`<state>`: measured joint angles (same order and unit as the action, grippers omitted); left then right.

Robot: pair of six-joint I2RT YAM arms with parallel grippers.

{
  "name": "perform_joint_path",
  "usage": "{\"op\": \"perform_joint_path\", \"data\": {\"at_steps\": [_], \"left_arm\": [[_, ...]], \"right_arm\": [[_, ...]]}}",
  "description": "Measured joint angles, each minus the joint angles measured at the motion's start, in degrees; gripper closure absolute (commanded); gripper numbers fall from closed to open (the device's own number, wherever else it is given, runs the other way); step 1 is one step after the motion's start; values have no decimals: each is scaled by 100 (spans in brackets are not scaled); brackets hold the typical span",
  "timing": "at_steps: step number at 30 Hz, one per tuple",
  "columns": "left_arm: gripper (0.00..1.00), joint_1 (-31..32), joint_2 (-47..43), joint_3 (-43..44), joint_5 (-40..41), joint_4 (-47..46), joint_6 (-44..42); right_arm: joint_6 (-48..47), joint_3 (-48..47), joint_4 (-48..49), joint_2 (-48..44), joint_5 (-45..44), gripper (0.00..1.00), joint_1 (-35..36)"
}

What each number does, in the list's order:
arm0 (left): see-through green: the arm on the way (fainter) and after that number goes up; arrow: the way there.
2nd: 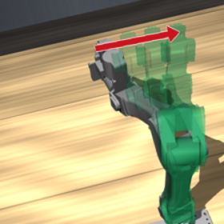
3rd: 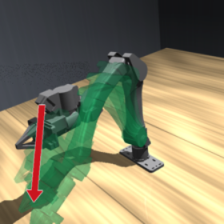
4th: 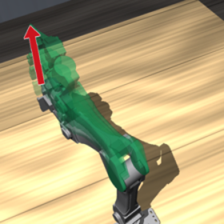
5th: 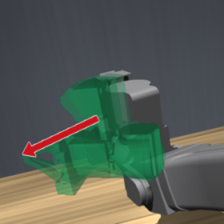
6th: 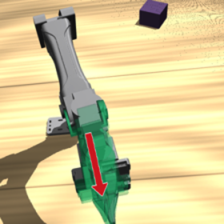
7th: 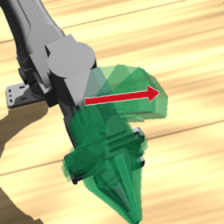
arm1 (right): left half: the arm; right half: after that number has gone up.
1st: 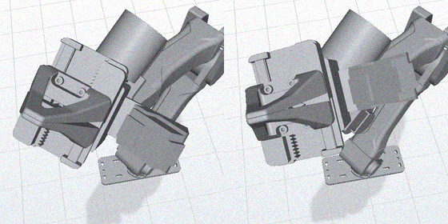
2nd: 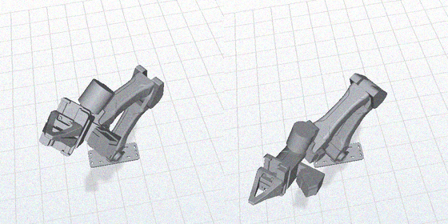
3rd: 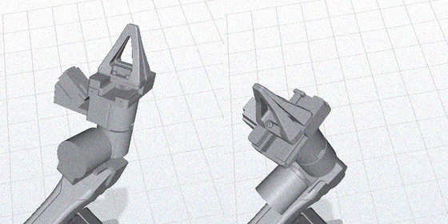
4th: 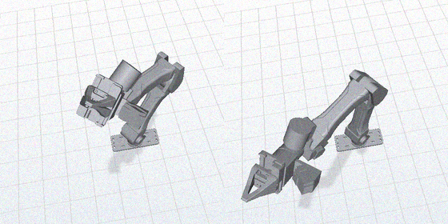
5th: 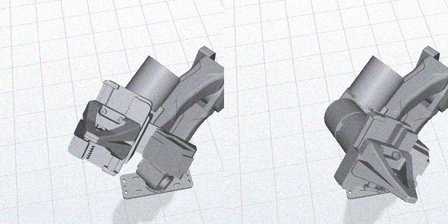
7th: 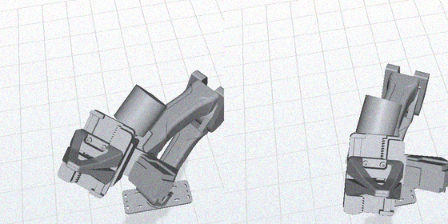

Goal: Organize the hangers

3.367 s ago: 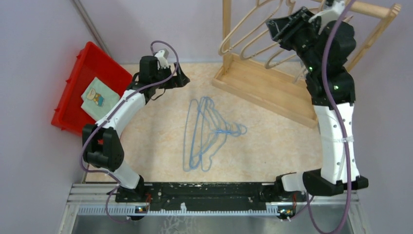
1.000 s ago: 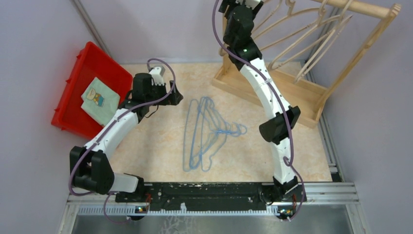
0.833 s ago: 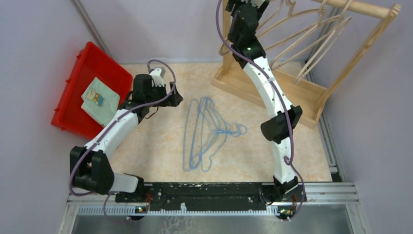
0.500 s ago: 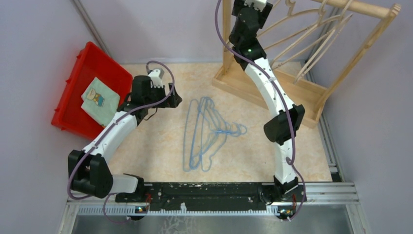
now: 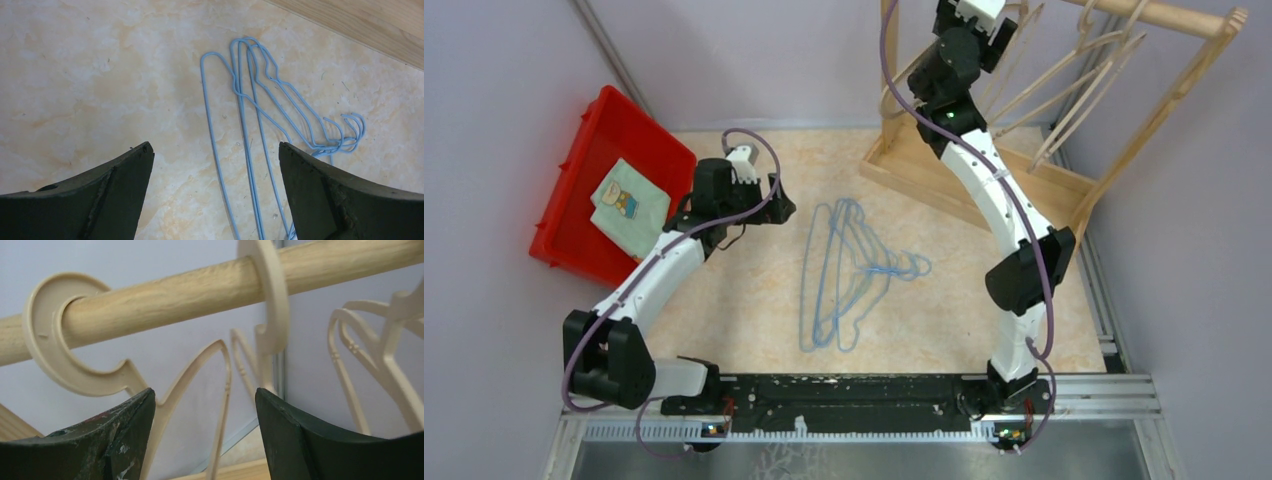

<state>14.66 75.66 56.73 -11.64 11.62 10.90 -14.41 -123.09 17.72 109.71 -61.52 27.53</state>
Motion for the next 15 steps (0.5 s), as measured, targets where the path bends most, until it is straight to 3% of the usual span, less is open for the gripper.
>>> {"op": "perform_joint_path", "data": {"at_steps": [9,15], "left_arm": [[0,-9,-37,-136,-4,2,31],[0,-20,-92,-227,-44,9,90]], "right_arm": [[-542,894,791,-688,-328,27,-2],[-422,1384,682,-1054,-319,28,0]]}}
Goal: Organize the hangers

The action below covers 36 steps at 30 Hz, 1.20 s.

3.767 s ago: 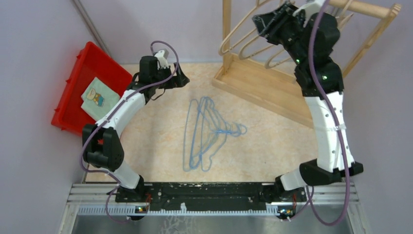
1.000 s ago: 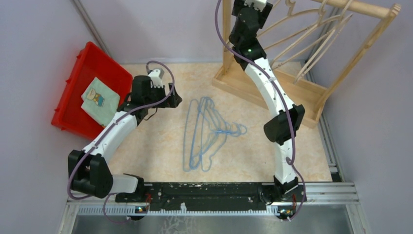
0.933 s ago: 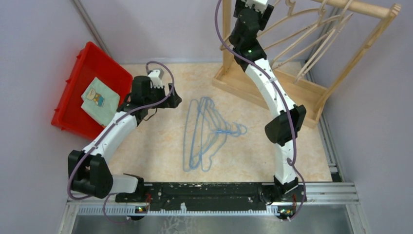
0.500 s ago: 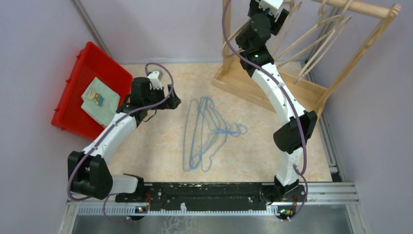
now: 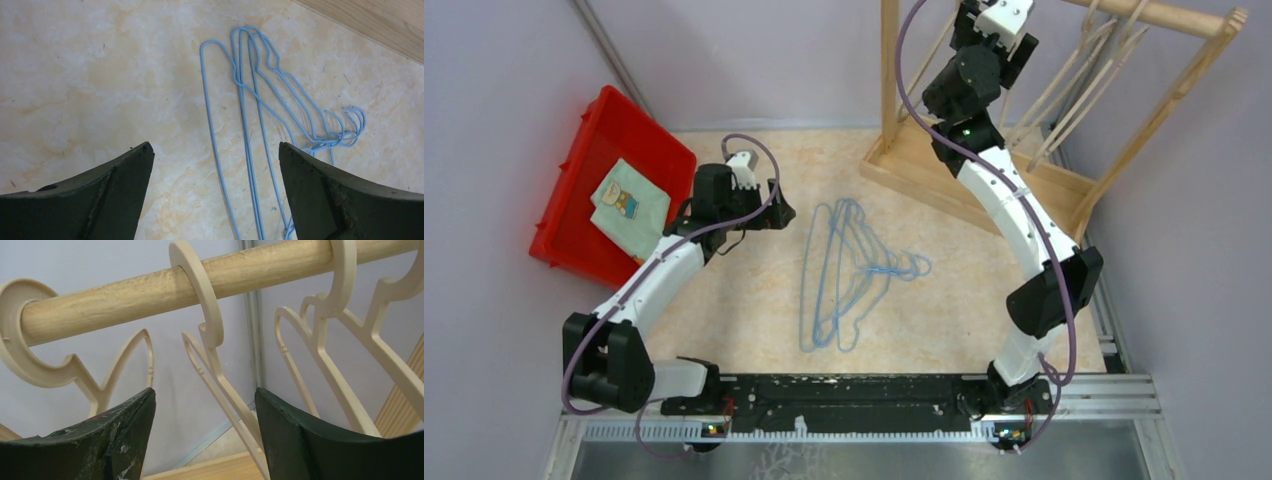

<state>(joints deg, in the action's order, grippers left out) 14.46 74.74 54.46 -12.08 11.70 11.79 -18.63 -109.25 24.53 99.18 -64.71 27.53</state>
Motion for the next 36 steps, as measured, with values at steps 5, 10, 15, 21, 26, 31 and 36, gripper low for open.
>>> {"op": "perform_joint_path", "data": {"at_steps": [5,10,15,21,26,31,36], "left_arm": [[0,0,-20,-9,-2,2,7],[0,0,-92,-31,0,-2,24],[0,0,-201,-125,2,-7,44],[0,2,-273,-225,4,-17,129],[0,0,-273,-227,17,-17,153],[0,-11,-273,-227,96,-11,146],[0,-33,-269,-227,133,-4,149]], "right_arm": [[334,24,-573,-280,297,28,87],[442,-17,-929,-538,699,28,402],[678,-177,-1495,-544,1268,28,507],[944,-2081,-2719,310,2225,28,507],[1161,-3051,-3268,994,2750,28,509],[1368,-2900,-3410,1204,3003,27,511],[1360,-2905,-3215,1552,3119,23,509]]}}
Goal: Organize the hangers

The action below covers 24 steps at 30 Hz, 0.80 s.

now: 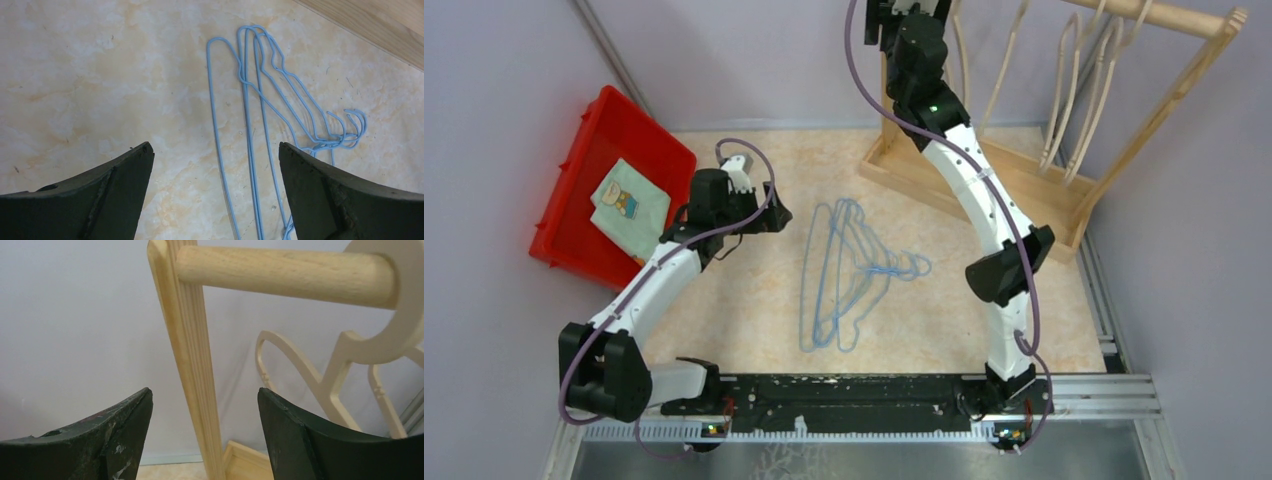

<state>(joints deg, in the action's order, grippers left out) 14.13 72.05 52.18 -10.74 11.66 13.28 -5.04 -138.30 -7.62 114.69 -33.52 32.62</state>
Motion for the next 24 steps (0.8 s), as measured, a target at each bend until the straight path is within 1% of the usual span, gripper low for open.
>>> {"op": "perform_joint_path", "data": {"at_steps": [6,10,17,24], "left_arm": [[0,-4,81,33,48,46,2],[0,-4,168,83,114,98,2],[0,-4,446,247,170,114,11],[0,-4,728,363,173,83,48]], "right_arm": [[-92,-210,426,662,-9,23,-87],[-31,-210,682,929,37,23,-321],[17,-227,1263,1038,188,23,-774],[114,-365,1491,1062,420,23,-879]]}}
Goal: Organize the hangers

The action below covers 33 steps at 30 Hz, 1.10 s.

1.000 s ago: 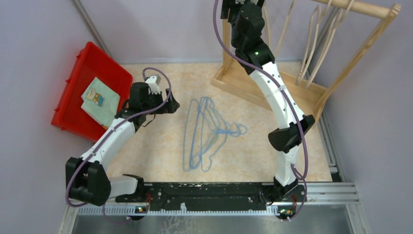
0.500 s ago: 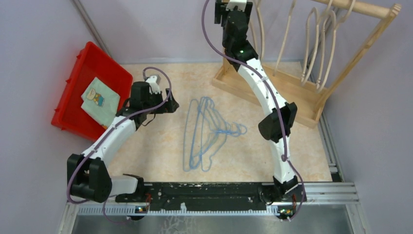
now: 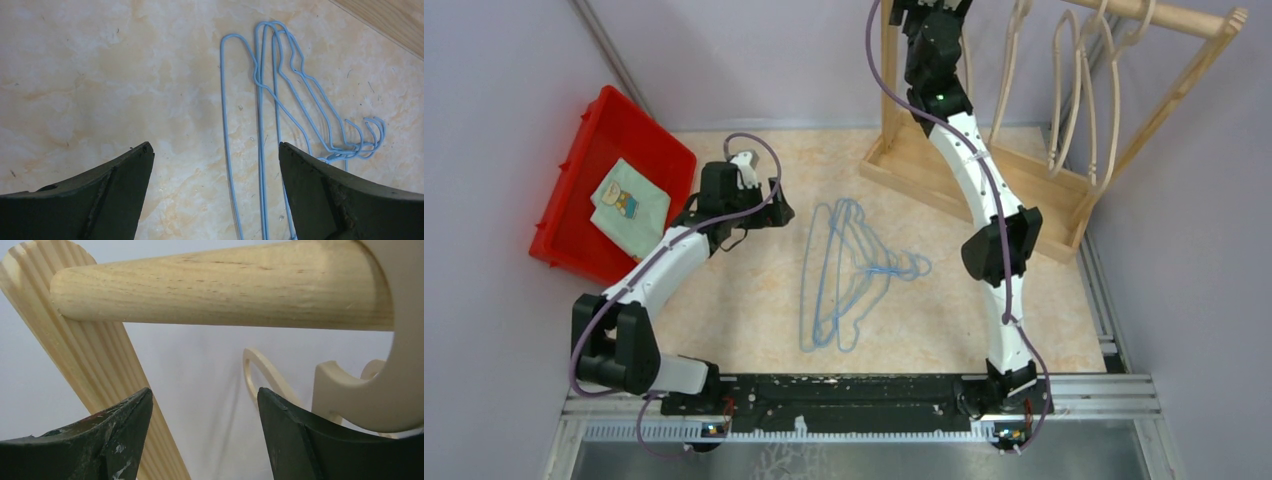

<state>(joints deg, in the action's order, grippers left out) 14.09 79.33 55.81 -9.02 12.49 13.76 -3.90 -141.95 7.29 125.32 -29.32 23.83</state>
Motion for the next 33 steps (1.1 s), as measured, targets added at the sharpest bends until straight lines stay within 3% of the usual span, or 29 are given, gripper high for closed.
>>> {"op": "perform_joint_path", "data": {"at_steps": [6,18,33], "left_arm": [[0,0,24,50,20,-7,35],[0,0,-101,42,144,39,83],[0,0,-260,-146,98,39,249]], "right_arm": [[55,-61,11,7,-96,23,-79],[-363,-37,144,111,-1357,23,-442],[-901,1528,885,-706,-2369,23,-684]]}}
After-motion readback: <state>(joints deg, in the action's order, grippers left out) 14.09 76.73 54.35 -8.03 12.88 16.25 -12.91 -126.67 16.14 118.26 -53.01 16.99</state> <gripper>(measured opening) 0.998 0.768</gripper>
